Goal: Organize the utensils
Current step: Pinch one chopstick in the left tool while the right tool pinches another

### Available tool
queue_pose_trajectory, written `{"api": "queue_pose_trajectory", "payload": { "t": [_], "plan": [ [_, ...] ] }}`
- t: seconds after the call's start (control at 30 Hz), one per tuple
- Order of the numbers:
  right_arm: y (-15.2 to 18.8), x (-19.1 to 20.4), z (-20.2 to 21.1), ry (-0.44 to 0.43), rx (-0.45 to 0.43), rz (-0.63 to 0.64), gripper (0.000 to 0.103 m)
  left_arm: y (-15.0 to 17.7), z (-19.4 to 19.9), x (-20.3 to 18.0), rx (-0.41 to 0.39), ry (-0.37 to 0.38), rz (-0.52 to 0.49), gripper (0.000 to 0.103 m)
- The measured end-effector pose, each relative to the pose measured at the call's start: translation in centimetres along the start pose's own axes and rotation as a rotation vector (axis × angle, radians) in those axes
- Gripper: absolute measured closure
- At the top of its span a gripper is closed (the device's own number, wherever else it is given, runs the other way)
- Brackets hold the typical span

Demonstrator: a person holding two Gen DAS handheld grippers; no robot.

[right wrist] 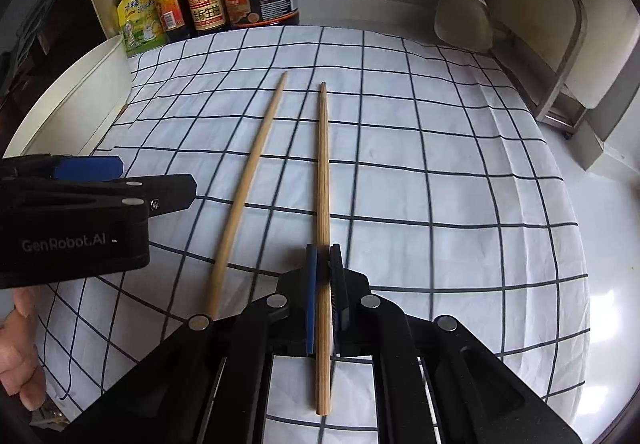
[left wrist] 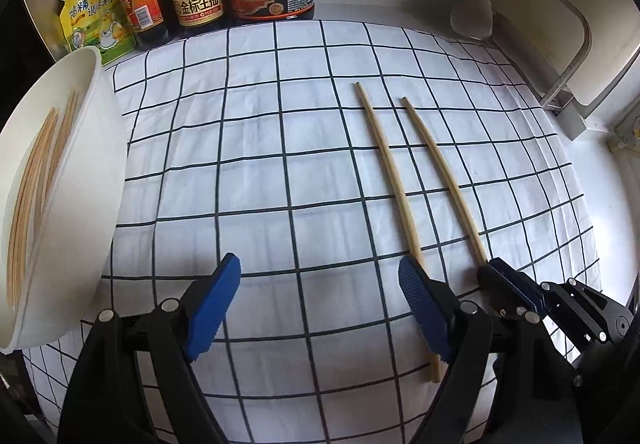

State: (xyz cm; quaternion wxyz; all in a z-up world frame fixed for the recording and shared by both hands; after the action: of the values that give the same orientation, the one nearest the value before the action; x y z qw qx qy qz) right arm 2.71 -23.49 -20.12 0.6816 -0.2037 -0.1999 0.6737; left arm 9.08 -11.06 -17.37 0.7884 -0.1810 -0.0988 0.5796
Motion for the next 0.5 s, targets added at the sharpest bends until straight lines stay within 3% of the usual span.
{"api": "queue_pose_trajectory", "payload": {
  "t": [0.23, 0.4, 0.5],
  "plan": [
    [0.8, -3.5, 0.6, 0.019, 0.004, -0.073, 0.097, -0.9, -1.3, -2.0, -0.016, -0.006, -0.029, 0.023],
    [0.7, -3.8, 0.6, 0.016, 0.005, -0.075, 0.097, -1.1, -1.9, -2.3, -0.017, -0.021, -0.028, 0.023],
    [0.4, -4.0, 0.4, 0.018, -0.003, -0.077, 0.086, -1.3, -2.5, -2.2, -0.012, -0.031, -0.026, 0.023]
  ]
}}
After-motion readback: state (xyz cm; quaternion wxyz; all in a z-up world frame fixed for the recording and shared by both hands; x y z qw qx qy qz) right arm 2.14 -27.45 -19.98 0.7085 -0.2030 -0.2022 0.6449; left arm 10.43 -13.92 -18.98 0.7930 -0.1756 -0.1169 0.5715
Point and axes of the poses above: each gripper's, at about its wrist camera, not at the fingertips, and z roughly against the way its jaws point, x to its left, y to its underside, the point moved 5 cm from there along -z, roughly the way its jaws point, and after that the axes turned 2 degrees about y, right-handed, at the moved point
